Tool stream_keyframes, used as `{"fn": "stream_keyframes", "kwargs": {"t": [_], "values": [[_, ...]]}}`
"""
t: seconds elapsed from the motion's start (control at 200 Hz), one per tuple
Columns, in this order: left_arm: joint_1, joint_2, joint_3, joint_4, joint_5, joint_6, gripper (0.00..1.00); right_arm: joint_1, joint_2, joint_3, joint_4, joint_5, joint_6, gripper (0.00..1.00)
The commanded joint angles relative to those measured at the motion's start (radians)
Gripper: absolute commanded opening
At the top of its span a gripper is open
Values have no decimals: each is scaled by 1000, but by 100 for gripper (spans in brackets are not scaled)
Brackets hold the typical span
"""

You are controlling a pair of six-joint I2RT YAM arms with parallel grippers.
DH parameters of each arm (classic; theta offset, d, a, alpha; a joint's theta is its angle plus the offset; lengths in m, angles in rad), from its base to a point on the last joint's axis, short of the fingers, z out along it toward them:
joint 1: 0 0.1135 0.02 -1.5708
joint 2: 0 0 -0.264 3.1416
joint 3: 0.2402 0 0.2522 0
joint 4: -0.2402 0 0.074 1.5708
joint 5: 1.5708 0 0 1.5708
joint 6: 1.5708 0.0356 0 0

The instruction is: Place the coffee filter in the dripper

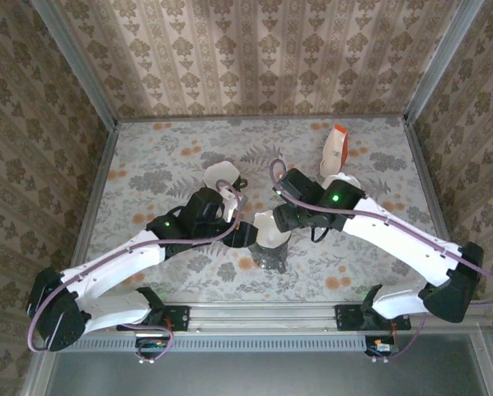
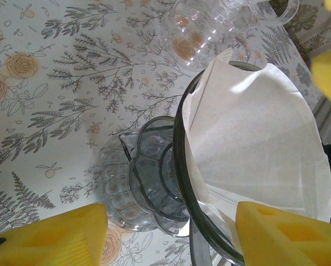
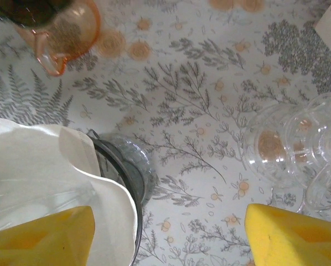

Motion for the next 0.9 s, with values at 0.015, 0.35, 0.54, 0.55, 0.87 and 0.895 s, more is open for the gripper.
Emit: {"fn": "stream_keyframes", "kwargs": {"t": [0.015, 0.35, 0.54, 0.55, 0.87, 0.895], "values": [[5, -5, 2, -4, -2, -1, 66, -3, -68, -41, 71, 39, 13, 74], [5, -34, 1, 20, -5, 1, 79, -2, -111, -71, 101, 62, 20, 76], [4, -51, 0, 24, -10, 2, 83, -3, -115, -73, 110, 67, 17, 76], [4, -51, 0, 25, -10, 2, 83, -3, -115, -73, 110, 69, 17, 76], [0, -77, 1, 22, -26, 2, 90, -3, -136, -86, 133, 77, 20, 77], [0, -82, 2, 20, -30, 3, 91, -3, -141, -87, 137, 79, 20, 77]]}}
